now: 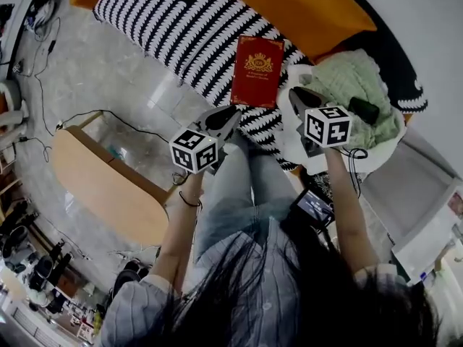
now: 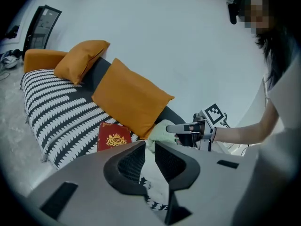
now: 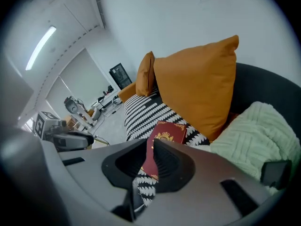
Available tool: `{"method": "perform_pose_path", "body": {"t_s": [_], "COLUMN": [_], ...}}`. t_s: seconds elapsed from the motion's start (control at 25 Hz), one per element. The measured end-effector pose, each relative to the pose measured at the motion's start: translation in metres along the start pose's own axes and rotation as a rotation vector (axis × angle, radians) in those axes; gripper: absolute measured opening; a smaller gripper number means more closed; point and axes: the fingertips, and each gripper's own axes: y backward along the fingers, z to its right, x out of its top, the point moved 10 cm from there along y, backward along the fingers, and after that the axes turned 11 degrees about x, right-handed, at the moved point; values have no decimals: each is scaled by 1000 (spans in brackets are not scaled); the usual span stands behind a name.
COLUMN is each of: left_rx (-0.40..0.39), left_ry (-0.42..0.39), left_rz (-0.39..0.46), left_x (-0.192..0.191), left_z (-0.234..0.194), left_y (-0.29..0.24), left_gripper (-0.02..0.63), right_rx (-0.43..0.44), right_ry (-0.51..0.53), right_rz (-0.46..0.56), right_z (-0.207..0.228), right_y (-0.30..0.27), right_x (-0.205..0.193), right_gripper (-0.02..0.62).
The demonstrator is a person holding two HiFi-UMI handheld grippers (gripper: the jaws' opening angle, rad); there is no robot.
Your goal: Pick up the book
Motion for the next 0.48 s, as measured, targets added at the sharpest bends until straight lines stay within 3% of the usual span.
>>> {"method": "perform_pose_path", "body": {"t_s": [0.16,0.36,0.48], "left_rx": [-5,-11,-9], "left_ry": [11,11,30], "left_rz": [-67,-168,-214], "left_x": [-12,-28,-34], "left_z": [-24,-54,-74], "left_y": [-22,-57,-80], "left_gripper": [167,205,218], "right_rx": [20,21,36], "right_ry": [-20,-12,-73], "right_rz": [-30,-40,-34], "right_z": [15,32,51], "right_y": [-25,-49,-66], "right_x": [-4,-10,-11], "right_gripper": [38,38,39]}}
